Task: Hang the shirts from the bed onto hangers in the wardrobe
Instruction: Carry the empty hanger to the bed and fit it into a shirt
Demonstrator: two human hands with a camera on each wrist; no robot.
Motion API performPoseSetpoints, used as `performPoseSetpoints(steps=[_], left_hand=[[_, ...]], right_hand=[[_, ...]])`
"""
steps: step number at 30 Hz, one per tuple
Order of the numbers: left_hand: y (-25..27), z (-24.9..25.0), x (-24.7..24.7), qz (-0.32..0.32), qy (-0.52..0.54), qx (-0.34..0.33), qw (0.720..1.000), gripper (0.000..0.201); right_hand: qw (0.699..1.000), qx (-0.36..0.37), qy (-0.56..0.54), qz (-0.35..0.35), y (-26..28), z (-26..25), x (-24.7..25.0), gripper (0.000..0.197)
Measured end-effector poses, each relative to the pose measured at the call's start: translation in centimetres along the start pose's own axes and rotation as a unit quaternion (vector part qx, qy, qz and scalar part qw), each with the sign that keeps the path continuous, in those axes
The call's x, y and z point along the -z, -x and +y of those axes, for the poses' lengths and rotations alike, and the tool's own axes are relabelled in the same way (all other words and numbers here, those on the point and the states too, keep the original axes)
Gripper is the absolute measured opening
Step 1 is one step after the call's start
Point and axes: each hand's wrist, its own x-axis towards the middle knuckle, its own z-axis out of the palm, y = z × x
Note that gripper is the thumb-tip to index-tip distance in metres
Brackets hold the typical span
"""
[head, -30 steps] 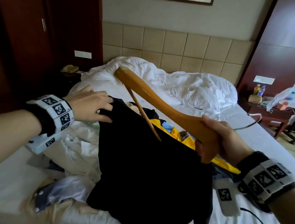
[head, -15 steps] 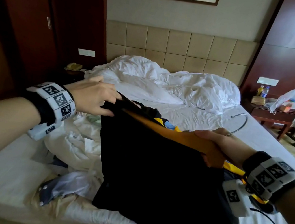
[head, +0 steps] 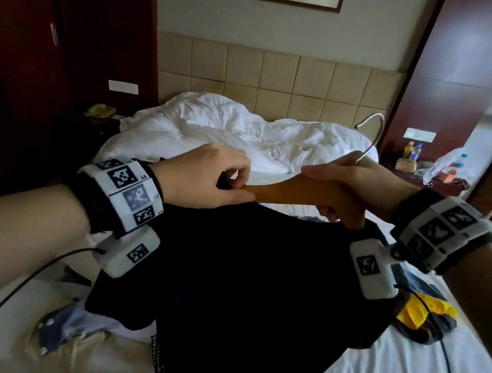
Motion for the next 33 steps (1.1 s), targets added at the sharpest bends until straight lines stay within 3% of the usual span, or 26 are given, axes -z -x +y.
performPoseSetpoints(steps=[4,7,14,19,23,26,27,29,31,33], left_hand=[[-1.5,1.7,-0.8,0.012,0.066,0.083,0.994,0.045],[-3.1,2.3,-1.7,0.026,0.005,0.101,0.994,0.026],[-3.2,1.0,-1.7,0.066,-0.028,0.162,0.984,0.033],[-2.0,-0.5,-0.7,0.063,-0.018,0.198,0.978,0.033],[-1.1,-1.5,0.0,0.029,-0.110,0.193,0.975,0.034],[-0.7,-2.1,0.3,0.047,-0.109,0.212,0.970,0.068],[-0.6,-2.1,0.2,0.061,-0.097,0.210,0.971,0.070],[-0.7,-1.7,0.1,0.075,-0.069,0.212,0.972,0.053],[-1.0,-1.4,-0.2,0.083,-0.046,0.218,0.971,0.032],[-1.0,-1.6,-0.3,0.089,-0.027,0.221,0.971,0.030]], right_hand=[[1.000,0.027,0.004,0.006,-0.8,-1.5,-0.3,0.041],[0.999,0.053,0.002,0.010,-1.4,-2.6,-0.7,0.039],[0.997,0.036,0.067,0.004,-1.0,-0.4,0.9,0.042],[0.948,0.053,0.315,-0.004,-0.5,1.6,2.3,0.032],[0.895,0.120,0.428,0.042,0.1,1.9,3.4,0.031],[0.892,0.147,0.426,0.039,0.3,2.6,3.5,0.022],[0.896,0.147,0.418,0.027,0.2,2.7,3.3,0.017],[0.902,0.151,0.404,0.009,-0.2,2.5,2.7,0.010],[0.910,0.176,0.374,0.028,-0.6,2.1,2.2,0.022],[0.918,0.198,0.337,0.062,-0.9,1.9,1.9,0.029]])
